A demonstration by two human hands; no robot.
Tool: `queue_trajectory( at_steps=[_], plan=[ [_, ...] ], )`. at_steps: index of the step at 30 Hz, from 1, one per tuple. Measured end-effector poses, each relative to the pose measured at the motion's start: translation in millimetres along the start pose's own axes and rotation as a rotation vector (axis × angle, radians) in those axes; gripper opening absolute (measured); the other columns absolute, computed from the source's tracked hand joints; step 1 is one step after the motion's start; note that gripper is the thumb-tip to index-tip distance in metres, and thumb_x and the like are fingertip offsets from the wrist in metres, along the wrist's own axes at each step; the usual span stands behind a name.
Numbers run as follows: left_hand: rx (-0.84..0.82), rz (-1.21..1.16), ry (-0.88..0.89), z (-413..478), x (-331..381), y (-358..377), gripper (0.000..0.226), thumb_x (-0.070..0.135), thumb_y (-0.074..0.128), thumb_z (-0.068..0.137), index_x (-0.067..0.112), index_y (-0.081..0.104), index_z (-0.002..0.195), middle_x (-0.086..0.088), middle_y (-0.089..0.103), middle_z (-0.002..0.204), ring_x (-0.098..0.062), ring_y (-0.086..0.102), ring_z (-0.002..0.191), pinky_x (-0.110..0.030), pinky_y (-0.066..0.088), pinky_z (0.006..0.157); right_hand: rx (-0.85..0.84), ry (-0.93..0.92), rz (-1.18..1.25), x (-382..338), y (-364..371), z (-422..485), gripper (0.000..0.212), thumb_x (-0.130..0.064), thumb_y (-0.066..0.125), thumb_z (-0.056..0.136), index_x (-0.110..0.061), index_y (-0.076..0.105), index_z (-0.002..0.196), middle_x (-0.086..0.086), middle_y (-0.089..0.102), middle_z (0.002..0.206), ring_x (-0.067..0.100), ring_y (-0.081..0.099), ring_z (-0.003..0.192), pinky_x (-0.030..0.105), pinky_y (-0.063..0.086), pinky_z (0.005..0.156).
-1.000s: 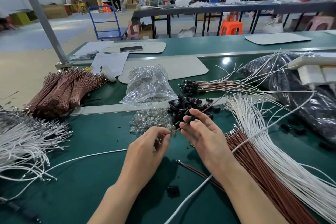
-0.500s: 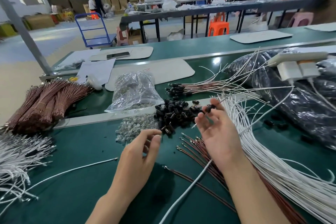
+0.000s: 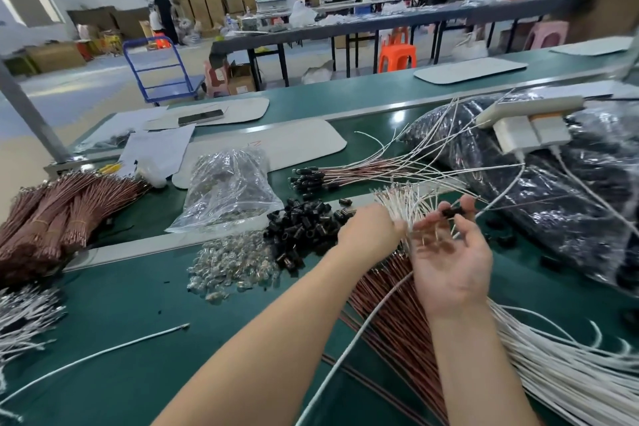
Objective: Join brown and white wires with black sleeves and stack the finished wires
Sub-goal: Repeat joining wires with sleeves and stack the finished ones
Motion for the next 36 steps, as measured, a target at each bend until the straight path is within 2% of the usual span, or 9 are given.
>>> queue_trajectory(
  at_steps=[4, 8, 12, 17, 21, 24, 27, 30, 36],
  plan=[
    [-0.074, -0.164, -0.132, 6, -2, 7, 0.04, 0.035, 0.061, 0.101, 0.009, 0.05, 0.072, -0.001, 0.043, 0.061, -0.015, 0.037, 0.049, -0.024, 0.03, 0.044, 0.006, 0.001, -0.012, -1, -1, 2, 0.027, -0.011, 0.05, 0.097, -0.024, 0.073, 0.101, 0.003, 0.066, 0.094, 0.014, 0.062, 0.072, 0.027, 0.053, 0.076],
    [-0.131, -0.342, -0.199, 0, -4, 4, 0.027, 0.032, 0.056, 0.103, 0.006, 0.063, 0.102, -0.001, 0.051, 0.077, -0.012, 0.043, 0.062, -0.021, 0.037, 0.051, 0.018, 0.022, 0.002, 1, -1, 1, 0.028, -0.012, 0.051, 0.097, -0.025, 0.075, 0.099, 0.002, 0.067, 0.093, 0.014, 0.062, 0.071, 0.028, 0.054, 0.074],
    [-0.079, -0.458, -0.227, -4, -6, -8, 0.016, 0.022, 0.05, 0.101, 0.009, 0.058, 0.1, -0.008, 0.053, 0.091, -0.018, 0.044, 0.073, -0.026, 0.034, 0.056, -0.024, 0.06, -0.027, 5, 7, -3, 0.028, -0.01, 0.051, 0.096, -0.026, 0.074, 0.099, 0.001, 0.066, 0.092, 0.014, 0.06, 0.072, 0.027, 0.052, 0.072],
    [0.091, -0.799, -0.223, -8, -9, -49, 0.021, 0.013, 0.045, 0.103, 0.005, 0.055, 0.086, -0.008, 0.058, 0.078, -0.016, 0.047, 0.057, -0.026, 0.038, 0.051, -0.165, 0.109, -0.123, 14, 19, -8, 0.027, -0.012, 0.057, 0.093, -0.026, 0.069, 0.113, 0.0, 0.066, 0.094, 0.012, 0.06, 0.074, 0.024, 0.052, 0.068],
    [0.442, -1.115, -0.034, -39, -22, -135, 0.018, 0.021, 0.04, 0.11, 0.011, 0.051, 0.1, -0.006, 0.069, 0.084, -0.011, 0.06, 0.055, -0.023, 0.051, 0.054, -0.32, 0.211, -0.221, 31, 36, -19, 0.031, -0.015, 0.071, 0.084, -0.027, 0.073, 0.113, -0.001, 0.067, 0.094, 0.011, 0.061, 0.076, 0.023, 0.053, 0.07],
    [0.677, -1.274, 0.094, -84, -60, -179, 0.015, 0.022, 0.042, 0.109, 0.011, 0.053, 0.109, -0.002, 0.075, 0.082, -0.012, 0.068, 0.065, -0.024, 0.057, 0.061, -0.387, 0.342, -0.264, 59, 42, -32, 0.033, -0.012, 0.07, 0.086, -0.024, 0.073, 0.116, 0.004, 0.069, 0.098, 0.013, 0.062, 0.077, 0.024, 0.054, 0.068],
    [0.806, -1.485, 0.04, -127, -120, -177, 0.016, 0.022, 0.043, 0.108, 0.01, 0.053, 0.107, -0.003, 0.077, 0.083, -0.012, 0.069, 0.069, -0.024, 0.058, 0.067, -0.415, 0.45, -0.368, 88, 42, -44, 0.034, -0.008, 0.062, 0.093, -0.019, 0.07, 0.124, 0.009, 0.069, 0.105, 0.015, 0.064, 0.08, 0.026, 0.055, 0.071],
    [0.847, -1.673, -0.076, -153, -174, -149, 0.017, 0.023, 0.038, 0.11, 0.014, 0.05, 0.101, 0.001, 0.076, 0.08, -0.005, 0.063, 0.062, -0.018, 0.055, 0.062, -0.426, 0.512, -0.475, 111, 38, -53, 0.032, -0.006, 0.059, 0.096, -0.019, 0.072, 0.121, 0.012, 0.071, 0.113, 0.016, 0.066, 0.082, 0.027, 0.056, 0.074],
    [0.925, -1.791, -0.179, -175, -227, -115, 0.026, 0.021, 0.035, 0.111, 0.018, 0.051, 0.09, 0.004, 0.07, 0.068, -0.004, 0.059, 0.054, -0.014, 0.051, 0.057, -0.377, 0.536, -0.741, 127, 20, -54, 0.034, -0.004, 0.055, 0.099, -0.026, 0.079, 0.108, 0.01, 0.074, 0.115, 0.014, 0.07, 0.083, 0.024, 0.056, 0.069]
  ],
)
Point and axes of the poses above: each hand's wrist, its own z-axis towards the middle knuckle, its own y-axis out of the palm, x = y × z, the point moved 9 cm from there along z, towards the middle knuckle
